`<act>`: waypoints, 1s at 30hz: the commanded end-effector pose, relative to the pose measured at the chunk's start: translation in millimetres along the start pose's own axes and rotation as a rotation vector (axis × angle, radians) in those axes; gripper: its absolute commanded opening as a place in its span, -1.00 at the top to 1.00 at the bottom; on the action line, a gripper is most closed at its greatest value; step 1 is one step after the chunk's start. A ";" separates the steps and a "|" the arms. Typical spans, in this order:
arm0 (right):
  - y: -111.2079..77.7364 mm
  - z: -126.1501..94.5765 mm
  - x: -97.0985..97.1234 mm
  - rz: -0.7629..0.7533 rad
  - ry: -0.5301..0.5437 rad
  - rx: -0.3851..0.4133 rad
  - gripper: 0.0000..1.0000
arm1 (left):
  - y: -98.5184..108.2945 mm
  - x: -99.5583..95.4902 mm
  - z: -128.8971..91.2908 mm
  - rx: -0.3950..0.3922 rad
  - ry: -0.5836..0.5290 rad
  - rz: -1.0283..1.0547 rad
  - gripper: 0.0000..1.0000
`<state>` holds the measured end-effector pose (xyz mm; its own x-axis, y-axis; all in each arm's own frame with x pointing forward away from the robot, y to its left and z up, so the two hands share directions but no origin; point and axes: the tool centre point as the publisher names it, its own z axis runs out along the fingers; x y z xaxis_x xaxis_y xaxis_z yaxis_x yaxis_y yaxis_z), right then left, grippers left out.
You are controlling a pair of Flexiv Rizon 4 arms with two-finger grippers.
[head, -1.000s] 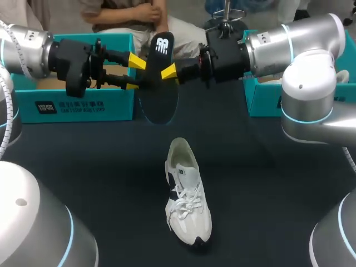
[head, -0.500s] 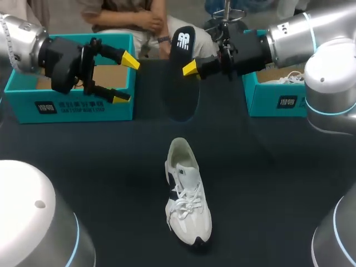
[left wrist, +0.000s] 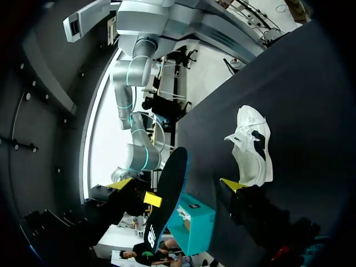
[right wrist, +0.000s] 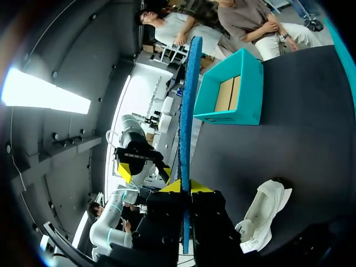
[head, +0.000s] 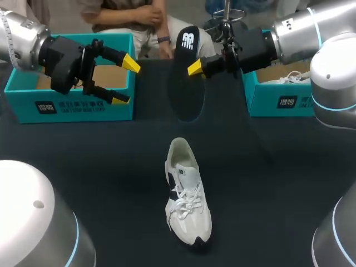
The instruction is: Take the shoe out of the shoebox, open the shoe tongue, remove and reinsert the insole, then place the shoe into the shoebox
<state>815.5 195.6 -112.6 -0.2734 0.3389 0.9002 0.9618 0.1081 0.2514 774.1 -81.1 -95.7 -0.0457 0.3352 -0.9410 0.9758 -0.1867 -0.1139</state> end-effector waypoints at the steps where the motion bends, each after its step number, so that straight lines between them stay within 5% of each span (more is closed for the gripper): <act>1: -0.7 0.4 0.1 0.001 -0.003 -0.001 1.00 | 0.8 0.1 0.1 0.002 0.002 0.000 -1.00; 9: -0.7 0.4 0.1 0.001 -0.003 -0.001 1.00 | 0.8 0.1 0.1 0.002 0.002 0.000 -1.00; 15: -0.7 0.4 0.1 0.001 -0.003 -0.001 1.00 | 4.6 13.8 -5.3 -0.153 0.026 -0.211 -1.00; 22: -0.7 0.4 0.1 0.001 -0.003 -0.001 1.00 | 1.5 40.0 -21.5 -0.262 0.167 -0.456 -1.00; 30: -0.7 0.4 0.1 0.001 -0.003 -0.001 1.00 | 1.7 52.6 -37.8 -0.283 0.327 -0.646 -1.00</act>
<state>815.6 195.9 -113.1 -0.2744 0.3381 0.9002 0.9615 0.1082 0.2525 782.0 -30.8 -143.1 -0.5179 0.4871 -0.7032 0.8545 0.2567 -0.4516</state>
